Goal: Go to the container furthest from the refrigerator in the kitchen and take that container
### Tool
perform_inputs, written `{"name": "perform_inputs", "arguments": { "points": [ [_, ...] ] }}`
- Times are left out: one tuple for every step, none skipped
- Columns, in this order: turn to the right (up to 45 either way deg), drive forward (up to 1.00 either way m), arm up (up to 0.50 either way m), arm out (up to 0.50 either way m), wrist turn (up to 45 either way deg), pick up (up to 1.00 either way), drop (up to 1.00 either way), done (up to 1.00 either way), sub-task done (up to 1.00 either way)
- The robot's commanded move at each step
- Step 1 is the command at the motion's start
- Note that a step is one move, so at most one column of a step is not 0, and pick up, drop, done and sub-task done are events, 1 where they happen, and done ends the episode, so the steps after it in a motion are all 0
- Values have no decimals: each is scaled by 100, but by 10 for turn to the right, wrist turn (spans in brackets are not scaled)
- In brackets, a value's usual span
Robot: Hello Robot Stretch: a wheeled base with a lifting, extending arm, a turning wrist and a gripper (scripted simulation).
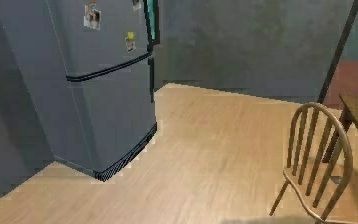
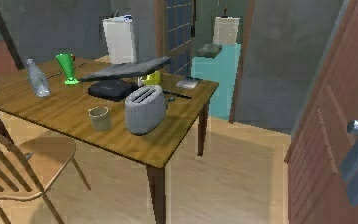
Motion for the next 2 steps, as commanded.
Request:
{"name": "perform_inputs", "arguments": {
  "points": [
    [210, 0, 0, 0, 0, 0, 0, 0, 0],
    [0, 10, 0, 0, 0, 0, 0, 0, 0]
  ]
}}
